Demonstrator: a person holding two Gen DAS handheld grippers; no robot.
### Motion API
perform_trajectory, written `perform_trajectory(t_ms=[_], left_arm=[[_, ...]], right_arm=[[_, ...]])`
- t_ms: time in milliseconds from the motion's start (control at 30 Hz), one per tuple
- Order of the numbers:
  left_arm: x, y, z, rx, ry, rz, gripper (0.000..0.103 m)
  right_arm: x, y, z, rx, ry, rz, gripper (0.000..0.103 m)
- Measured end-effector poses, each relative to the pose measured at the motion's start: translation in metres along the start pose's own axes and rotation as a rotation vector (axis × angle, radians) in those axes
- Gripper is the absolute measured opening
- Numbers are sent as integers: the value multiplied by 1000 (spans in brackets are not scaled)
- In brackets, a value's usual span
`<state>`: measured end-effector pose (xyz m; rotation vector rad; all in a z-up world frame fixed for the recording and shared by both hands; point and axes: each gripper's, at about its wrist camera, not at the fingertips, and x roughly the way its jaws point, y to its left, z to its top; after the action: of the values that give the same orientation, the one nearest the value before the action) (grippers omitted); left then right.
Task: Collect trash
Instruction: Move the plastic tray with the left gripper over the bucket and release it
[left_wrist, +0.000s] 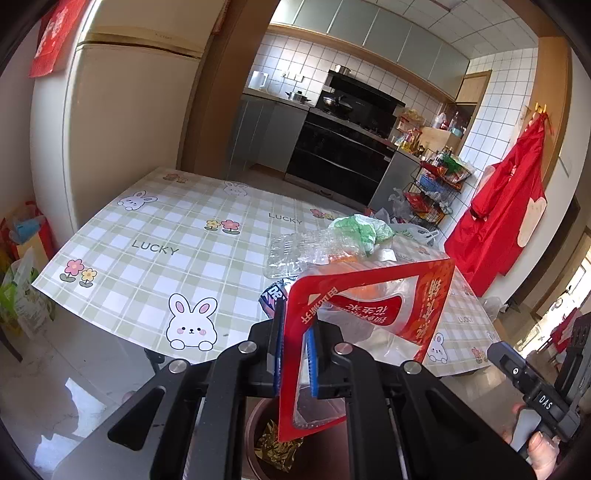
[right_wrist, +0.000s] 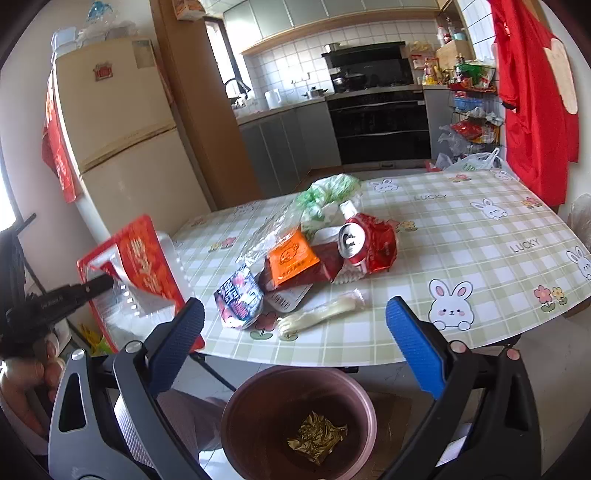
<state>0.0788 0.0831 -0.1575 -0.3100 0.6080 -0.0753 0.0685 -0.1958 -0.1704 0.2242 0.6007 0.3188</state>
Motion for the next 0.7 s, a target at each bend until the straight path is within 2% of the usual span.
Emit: perform_trajectory(t_ms=[400,667,700], left_arm=[[41,-43,-29,97,155,-50,11],[63,-60,-45,112,229,-77,11],[64,-61,-46,113,237,-95,18]], right_arm=[[-2,-23,-2,64,-11,-5,97],[-1,-42,-5,115,-9,3,97],[-2,-43,-5,120,-10,2,97]])
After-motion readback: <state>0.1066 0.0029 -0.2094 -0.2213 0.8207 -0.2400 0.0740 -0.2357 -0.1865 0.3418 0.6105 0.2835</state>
